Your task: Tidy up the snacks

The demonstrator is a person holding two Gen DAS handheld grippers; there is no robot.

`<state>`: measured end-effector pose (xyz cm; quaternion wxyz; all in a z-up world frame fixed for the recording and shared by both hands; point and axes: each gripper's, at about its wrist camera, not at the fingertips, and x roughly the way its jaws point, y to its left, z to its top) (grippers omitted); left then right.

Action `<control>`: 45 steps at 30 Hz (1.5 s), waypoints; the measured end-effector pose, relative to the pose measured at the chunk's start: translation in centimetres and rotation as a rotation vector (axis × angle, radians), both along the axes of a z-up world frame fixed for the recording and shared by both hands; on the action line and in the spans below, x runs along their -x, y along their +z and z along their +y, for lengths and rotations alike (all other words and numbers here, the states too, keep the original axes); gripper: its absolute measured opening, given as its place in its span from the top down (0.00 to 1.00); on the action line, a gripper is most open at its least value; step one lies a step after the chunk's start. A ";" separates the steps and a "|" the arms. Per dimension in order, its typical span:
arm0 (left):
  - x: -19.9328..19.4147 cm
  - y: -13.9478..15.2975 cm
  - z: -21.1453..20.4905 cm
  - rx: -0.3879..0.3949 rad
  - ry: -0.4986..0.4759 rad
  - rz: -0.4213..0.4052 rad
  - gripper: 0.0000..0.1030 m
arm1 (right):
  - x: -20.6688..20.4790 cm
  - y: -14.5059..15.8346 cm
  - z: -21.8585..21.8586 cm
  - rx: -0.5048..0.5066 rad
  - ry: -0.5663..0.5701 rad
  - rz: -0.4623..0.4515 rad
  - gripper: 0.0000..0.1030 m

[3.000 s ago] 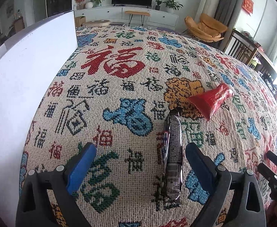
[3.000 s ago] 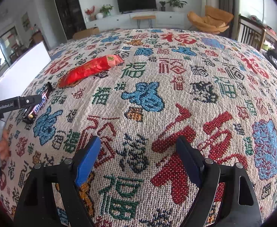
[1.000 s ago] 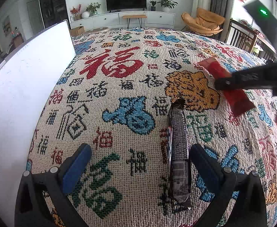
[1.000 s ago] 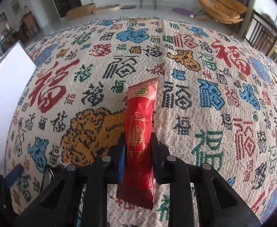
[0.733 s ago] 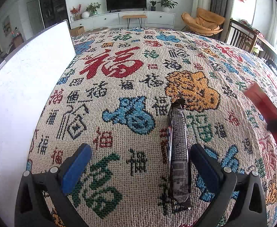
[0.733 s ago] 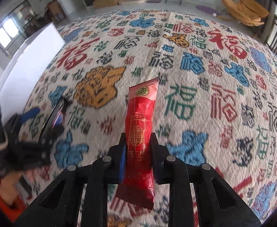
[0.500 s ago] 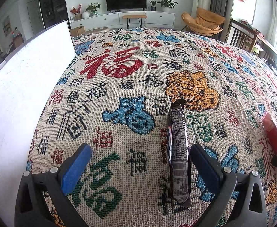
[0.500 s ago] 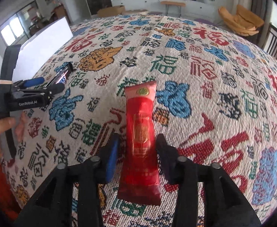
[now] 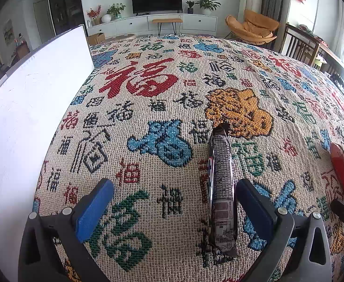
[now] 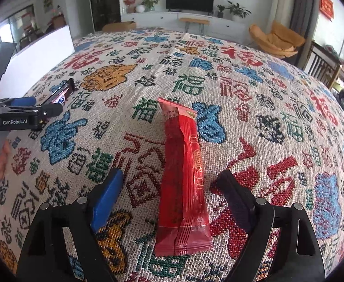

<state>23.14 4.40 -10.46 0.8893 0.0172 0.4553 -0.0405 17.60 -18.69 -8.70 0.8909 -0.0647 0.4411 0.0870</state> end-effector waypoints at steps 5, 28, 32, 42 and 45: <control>0.0 0.0 0.0 0.000 0.000 0.000 0.00 | 0.0 0.0 -0.3 -0.019 -0.004 0.006 0.16; 0.0 0.0 0.0 0.001 0.000 0.000 0.00 | -0.1 0.0 -0.2 -0.019 -0.004 0.006 0.16; 0.0 0.0 0.0 0.001 -0.001 0.000 0.00 | -0.1 0.0 -0.2 -0.018 -0.004 0.006 0.16; 0.0 0.0 0.0 0.001 -0.001 0.000 0.00 | -0.1 0.0 -0.2 -0.018 -0.005 0.006 0.16; 0.0 0.0 0.0 0.001 -0.001 0.000 0.00 | -0.1 0.0 -0.2 -0.018 -0.005 0.006 0.16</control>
